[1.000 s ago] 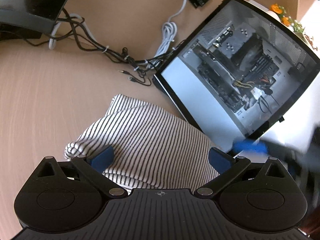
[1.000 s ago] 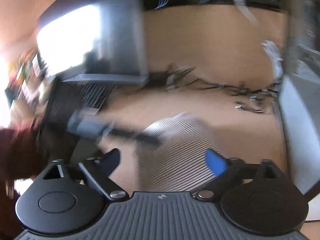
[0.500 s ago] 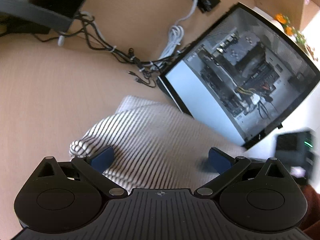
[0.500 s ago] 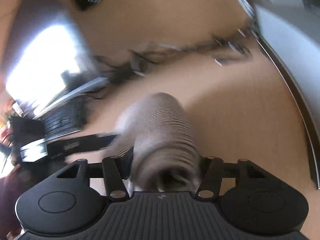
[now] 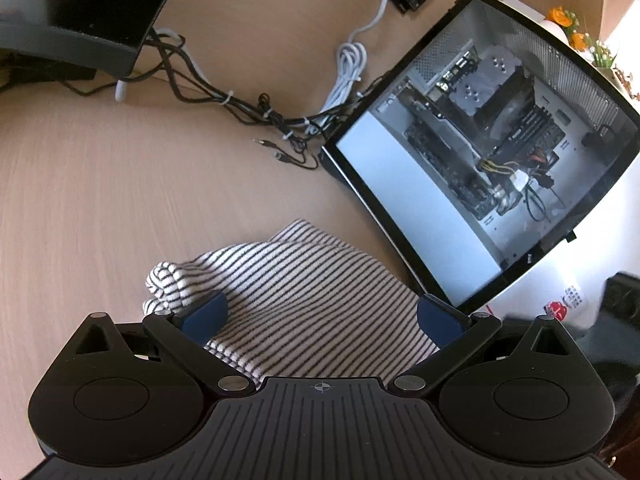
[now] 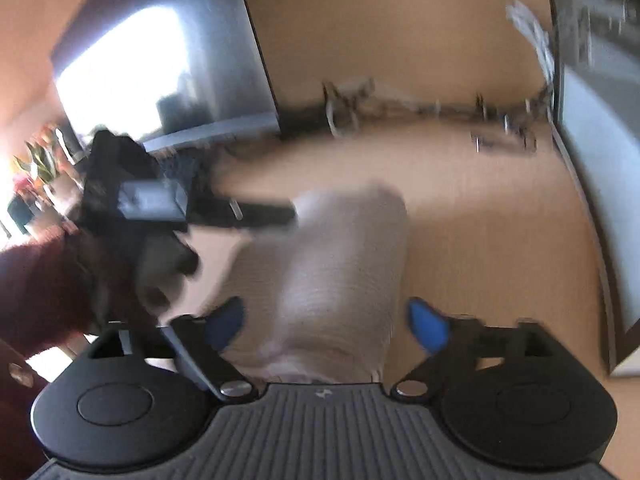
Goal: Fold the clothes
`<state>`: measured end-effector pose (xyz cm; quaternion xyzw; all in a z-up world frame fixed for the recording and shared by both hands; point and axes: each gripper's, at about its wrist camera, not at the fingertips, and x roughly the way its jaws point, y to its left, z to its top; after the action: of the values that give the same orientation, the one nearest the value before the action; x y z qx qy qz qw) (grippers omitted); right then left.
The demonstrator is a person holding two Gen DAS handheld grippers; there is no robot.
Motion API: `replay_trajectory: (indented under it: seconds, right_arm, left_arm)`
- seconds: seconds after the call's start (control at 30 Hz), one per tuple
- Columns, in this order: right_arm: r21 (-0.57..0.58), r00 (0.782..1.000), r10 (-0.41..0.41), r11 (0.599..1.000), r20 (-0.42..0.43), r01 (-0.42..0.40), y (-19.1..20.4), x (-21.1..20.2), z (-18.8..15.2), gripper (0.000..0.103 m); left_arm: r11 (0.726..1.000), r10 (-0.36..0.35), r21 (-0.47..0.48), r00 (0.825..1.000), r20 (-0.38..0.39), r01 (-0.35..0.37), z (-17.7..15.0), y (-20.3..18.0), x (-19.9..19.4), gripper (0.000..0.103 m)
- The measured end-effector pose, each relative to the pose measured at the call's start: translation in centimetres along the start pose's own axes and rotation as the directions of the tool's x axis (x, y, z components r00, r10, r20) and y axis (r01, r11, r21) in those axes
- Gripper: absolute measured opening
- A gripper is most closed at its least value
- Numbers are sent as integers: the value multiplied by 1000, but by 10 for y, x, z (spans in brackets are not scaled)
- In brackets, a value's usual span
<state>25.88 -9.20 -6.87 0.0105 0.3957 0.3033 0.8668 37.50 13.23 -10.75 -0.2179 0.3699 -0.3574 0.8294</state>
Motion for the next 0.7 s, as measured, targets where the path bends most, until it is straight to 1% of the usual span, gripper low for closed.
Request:
replay_trajectory:
  seconds: [0.17,0.2,0.23,0.27,0.3,0.37,0.43,0.5,0.53,0.6,0.63,0.67,0.7]
  right_arm:
    - [-22,999,-28,999,38,28,1,-5,13,103]
    - [-49,997,-67,997,-21,66,5,13,8,103]
    - [-74,993,-102,992,-53,98,11,28,0,103]
    - [-97,988,-134,987,-73,126,17,40,-9,103]
    - [-97,987,-144,986,-66,138,21,43,-12,103]
    - [-86,987,-156,985,-37,153,28,42,-17,103]
    - [-72,986,-162,985,-34,159,33,42,-18,103]
    - [-34,989,-143,989,-46,142,33,43,-19,103]
    - [-14,991,-125,992,-56,125,31,44,-19,103]
    - [3,992,-102,995,-68,103,29,43,-19,103]
    - [-5,993,-101,995,-67,101,30,41,-18,103]
    - [-13,993,-99,995,-66,98,30,40,-17,103]
    - [-22,993,-97,995,-66,96,31,38,-16,103]
  left_arm:
    - [1000,-13,-23,1000,9,13,0,4,0,103]
    - [999,-16,-28,1000,9,17,1,5,0,103]
    - [999,-17,-32,1000,11,18,1,6,0,103]
    - [999,-18,-35,1000,13,19,0,6,0,103]
    - [999,-9,-34,1000,18,10,0,6,0,103]
    - [1000,-4,-30,1000,30,5,-1,6,0,103]
    - [999,-2,-37,999,36,3,-1,7,0,103]
    - [999,4,-49,999,38,-2,1,7,-1,103]
    - [998,17,-60,999,34,-15,3,5,-3,103]
    - [994,75,-81,997,32,-72,7,-4,-14,103]
    - [988,135,-74,990,32,-132,6,-10,-20,103]
    - [978,200,-64,979,34,-198,4,-16,-27,103]
    - [964,264,-53,964,33,-262,1,-18,-31,103]
